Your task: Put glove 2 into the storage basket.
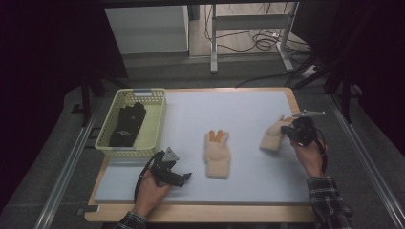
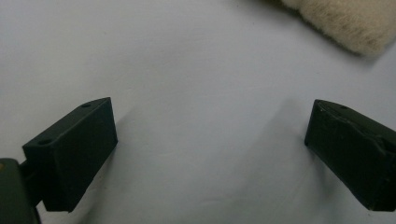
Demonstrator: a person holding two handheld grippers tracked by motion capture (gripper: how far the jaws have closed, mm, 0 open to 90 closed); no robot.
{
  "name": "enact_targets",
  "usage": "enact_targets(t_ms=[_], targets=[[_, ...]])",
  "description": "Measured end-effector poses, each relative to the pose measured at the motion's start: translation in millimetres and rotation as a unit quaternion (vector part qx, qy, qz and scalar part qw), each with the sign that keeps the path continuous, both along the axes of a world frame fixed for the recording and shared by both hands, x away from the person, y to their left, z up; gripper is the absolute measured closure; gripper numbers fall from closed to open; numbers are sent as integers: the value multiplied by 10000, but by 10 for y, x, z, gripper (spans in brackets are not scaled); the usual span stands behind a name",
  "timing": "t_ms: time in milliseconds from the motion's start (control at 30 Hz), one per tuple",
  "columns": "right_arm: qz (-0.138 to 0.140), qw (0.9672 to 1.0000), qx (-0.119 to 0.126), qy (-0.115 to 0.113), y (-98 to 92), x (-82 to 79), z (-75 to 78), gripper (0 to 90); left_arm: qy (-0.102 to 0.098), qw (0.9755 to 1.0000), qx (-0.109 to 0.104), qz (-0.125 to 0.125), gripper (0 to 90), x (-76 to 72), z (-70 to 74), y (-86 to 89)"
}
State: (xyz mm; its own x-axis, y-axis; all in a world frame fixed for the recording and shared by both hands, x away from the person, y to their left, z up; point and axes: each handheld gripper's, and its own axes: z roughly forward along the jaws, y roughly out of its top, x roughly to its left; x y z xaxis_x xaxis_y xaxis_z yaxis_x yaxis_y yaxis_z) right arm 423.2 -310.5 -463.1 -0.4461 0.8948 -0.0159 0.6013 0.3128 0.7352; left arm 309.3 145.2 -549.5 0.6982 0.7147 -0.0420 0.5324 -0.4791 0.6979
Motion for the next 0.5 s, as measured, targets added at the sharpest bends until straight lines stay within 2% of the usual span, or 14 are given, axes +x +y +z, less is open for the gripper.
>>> enact_targets(t_ms=[300, 433, 500], targets=[[424, 9991, -35, -79, 511, 150, 96, 852, 1, 10000, 0, -1, 24, -1, 0, 0], [720, 9974, 77, -55, 799, 219, 78, 771, 0, 10000, -1, 1, 24, -1, 0, 0], [881, 9961, 25, -54, 952, 233, 65, 741, 0, 10000, 0, 0, 24, -1, 0, 0]])
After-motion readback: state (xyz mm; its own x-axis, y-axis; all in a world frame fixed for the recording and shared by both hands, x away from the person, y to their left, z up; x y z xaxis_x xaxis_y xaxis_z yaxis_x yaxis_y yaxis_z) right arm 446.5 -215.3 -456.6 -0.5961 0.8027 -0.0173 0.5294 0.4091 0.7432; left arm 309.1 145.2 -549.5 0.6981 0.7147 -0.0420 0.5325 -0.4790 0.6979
